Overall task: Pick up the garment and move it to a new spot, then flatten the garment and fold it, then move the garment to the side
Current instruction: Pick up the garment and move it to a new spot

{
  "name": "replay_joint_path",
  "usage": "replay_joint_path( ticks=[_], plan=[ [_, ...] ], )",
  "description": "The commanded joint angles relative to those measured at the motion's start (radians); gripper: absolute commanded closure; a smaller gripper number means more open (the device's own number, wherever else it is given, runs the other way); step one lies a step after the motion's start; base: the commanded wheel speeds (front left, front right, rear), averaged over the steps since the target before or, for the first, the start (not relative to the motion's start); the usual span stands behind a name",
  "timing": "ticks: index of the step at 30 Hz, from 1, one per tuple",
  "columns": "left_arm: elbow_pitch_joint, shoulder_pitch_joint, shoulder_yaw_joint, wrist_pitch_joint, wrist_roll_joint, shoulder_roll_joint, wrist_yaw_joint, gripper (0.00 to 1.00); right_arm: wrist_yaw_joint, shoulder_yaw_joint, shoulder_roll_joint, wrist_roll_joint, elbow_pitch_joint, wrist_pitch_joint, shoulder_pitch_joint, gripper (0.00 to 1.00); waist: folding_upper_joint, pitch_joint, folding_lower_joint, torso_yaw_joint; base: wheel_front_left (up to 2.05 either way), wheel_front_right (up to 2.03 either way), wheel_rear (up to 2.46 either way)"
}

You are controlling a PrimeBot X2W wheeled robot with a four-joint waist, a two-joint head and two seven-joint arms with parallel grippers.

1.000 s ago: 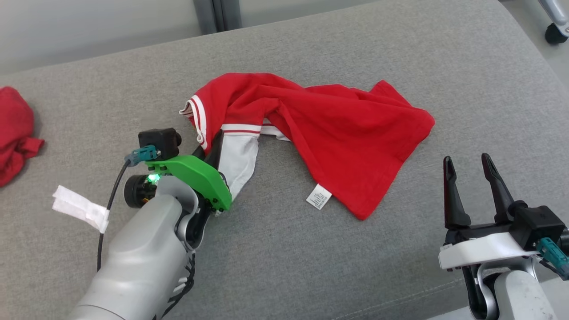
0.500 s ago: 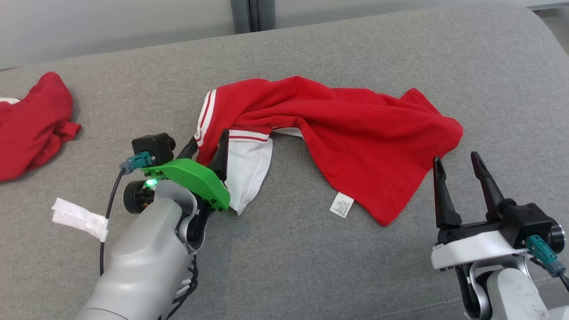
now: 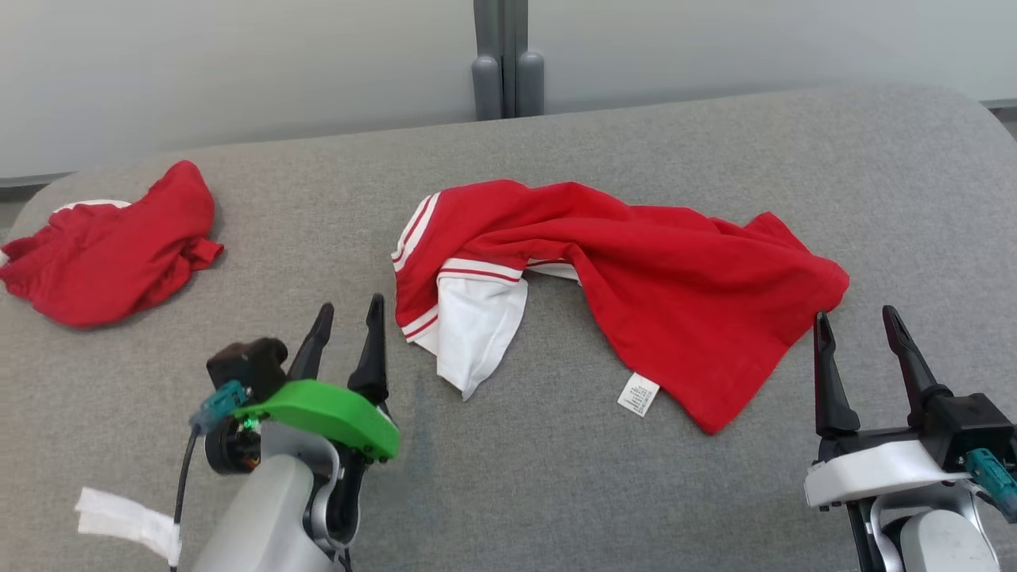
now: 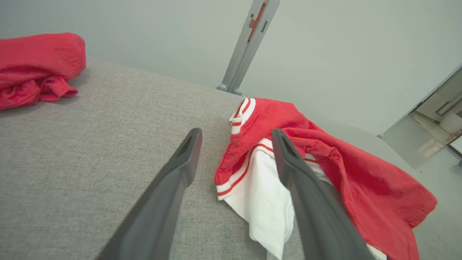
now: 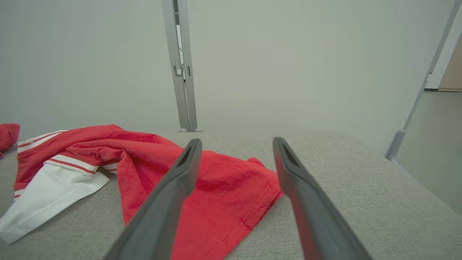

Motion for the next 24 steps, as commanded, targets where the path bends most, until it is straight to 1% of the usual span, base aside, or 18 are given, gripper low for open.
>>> replay_joint_path(
  ticks=[1,4,7,11,14,20,24],
  plan=[
    [-0.028,0.052,0.017,0.0,0.039,-0.006,0.008,0.0,-0.001,-0.004,-0.002,-0.017,-0.001,-0.003,0.016,0.0,0.0,-0.053,0.0,0.04,0.0,0.0,0.0],
    [-0.094,0.133,0.048,0.0,0.106,-0.016,0.015,0.0,-0.001,0.013,-0.002,-0.016,0.001,-0.003,0.037,0.0,0.0,-0.073,0.0,0.054,0.0,0.0,0.0],
    [-0.143,0.211,0.06,0.0,0.172,-0.028,0.017,0.0,-0.001,0.024,-0.002,-0.027,0.006,-0.003,0.059,0.0,0.0,-0.089,0.0,0.073,0.0,0.0,0.0],
    [-0.192,0.287,0.079,0.0,0.229,-0.041,0.013,0.0,-0.001,0.046,-0.003,-0.009,0.015,-0.003,0.09,0.0,0.0,-0.103,0.0,0.088,0.0,0.0,0.0],
    [-0.226,0.338,0.092,0.0,0.271,-0.047,0.018,0.0,-0.001,0.057,-0.002,0.012,0.02,-0.003,0.114,0.0,0.0,-0.111,0.0,0.092,0.0,0.0,0.0],
    [-0.267,0.394,0.098,0.0,0.327,-0.053,0.024,0.0,-0.001,0.071,-0.002,0.054,0.031,-0.003,0.141,0.0,0.0,-0.12,0.0,0.099,0.0,0.0,0.0],
    [-0.291,0.402,0.082,0.0,0.319,-0.054,0.033,0.0,-0.001,0.074,-0.002,0.062,0.037,-0.003,0.138,0.0,0.0,-0.122,0.0,0.099,0.0,0.0,0.0]
  ],
)
